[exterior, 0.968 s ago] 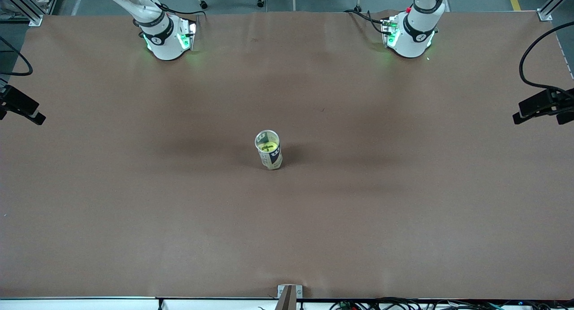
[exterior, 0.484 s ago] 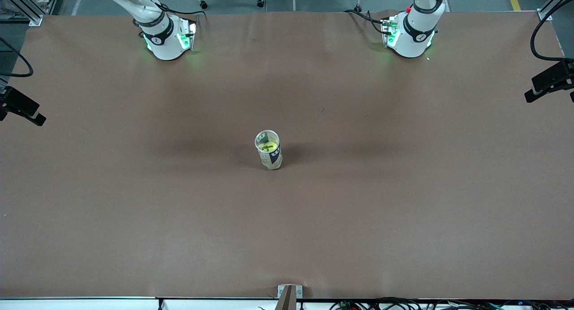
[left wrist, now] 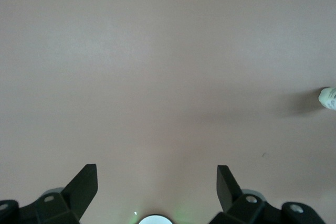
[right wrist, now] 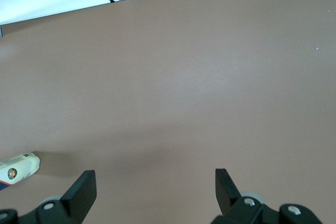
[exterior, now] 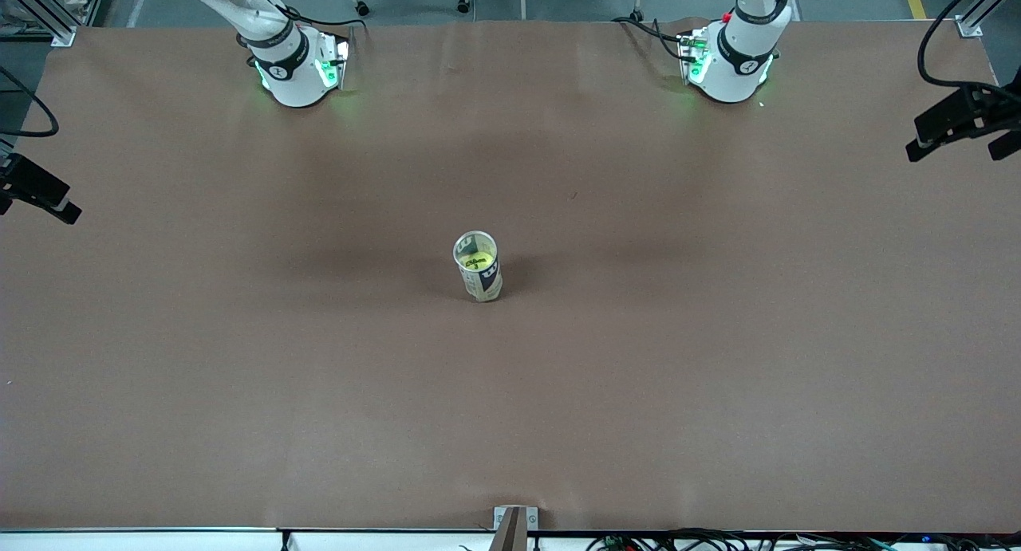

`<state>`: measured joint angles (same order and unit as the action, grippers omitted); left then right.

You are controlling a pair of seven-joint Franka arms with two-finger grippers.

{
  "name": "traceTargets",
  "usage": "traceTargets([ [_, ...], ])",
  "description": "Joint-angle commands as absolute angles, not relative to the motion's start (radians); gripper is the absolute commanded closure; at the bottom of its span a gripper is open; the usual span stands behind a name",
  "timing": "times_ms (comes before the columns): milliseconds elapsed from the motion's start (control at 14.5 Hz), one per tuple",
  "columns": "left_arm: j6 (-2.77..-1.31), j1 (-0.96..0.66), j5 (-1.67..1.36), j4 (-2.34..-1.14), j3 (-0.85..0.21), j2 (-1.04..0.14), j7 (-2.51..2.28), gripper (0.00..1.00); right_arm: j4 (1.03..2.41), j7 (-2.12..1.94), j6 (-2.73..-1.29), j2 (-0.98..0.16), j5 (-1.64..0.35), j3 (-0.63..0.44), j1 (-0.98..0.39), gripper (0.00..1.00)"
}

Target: Insert tennis ball vertically with right arm

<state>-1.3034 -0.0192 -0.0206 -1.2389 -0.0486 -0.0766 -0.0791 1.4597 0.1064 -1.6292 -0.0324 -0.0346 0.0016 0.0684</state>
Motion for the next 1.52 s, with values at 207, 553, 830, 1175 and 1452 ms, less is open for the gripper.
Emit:
traceTargets([
  [207,-1.445,-0.009,-0.026,-1.534,-0.048,0.133,-0.06,0.0,1.448,0.112,-1.629,-0.037,-0.028,0.017,0.089,0.0],
  [553,-1.44,-0.009,-0.041,-1.534,-0.038,0.135,-0.048,0.0,1.448,0.104,-1.628,-0.037,-0.025,0.017,0.086,0.0],
  [830,-1.417,-0.012,-0.041,-1.532,-0.037,0.135,-0.045,0.0,1.451,0.103,-1.617,-0.037,0.064,0.026,0.066,0.0],
  [1175,-1.402,-0.014,-0.028,-1.531,-0.04,0.137,-0.044,0.0,1.456,0.106,-1.566,-0.034,0.055,0.02,0.074,0.0],
  [1452,-1.401,-0.014,-0.014,-1.534,-0.04,0.138,-0.044,0.0,1.456,0.112,-1.532,-0.035,0.054,0.021,0.069,0.0],
])
